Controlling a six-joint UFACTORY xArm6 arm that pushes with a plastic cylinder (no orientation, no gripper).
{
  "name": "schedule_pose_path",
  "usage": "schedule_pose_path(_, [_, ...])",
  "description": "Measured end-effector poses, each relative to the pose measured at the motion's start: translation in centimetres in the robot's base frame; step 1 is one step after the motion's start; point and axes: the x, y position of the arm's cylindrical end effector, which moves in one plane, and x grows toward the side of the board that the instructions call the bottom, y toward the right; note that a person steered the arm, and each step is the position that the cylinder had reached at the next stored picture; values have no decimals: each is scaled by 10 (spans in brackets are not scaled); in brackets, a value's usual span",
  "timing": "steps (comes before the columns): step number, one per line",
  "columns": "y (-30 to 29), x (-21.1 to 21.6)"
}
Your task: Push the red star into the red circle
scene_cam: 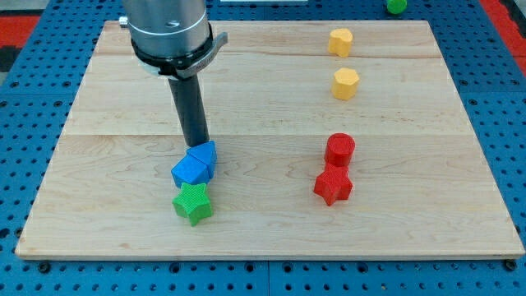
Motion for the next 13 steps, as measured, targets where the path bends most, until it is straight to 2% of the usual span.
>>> schedule_pose_path(2, [12,-30])
schedule_pose_path(8, [21,-34])
schedule_pose_path(10, [62,-34])
schedule_pose_path(13, [71,-34])
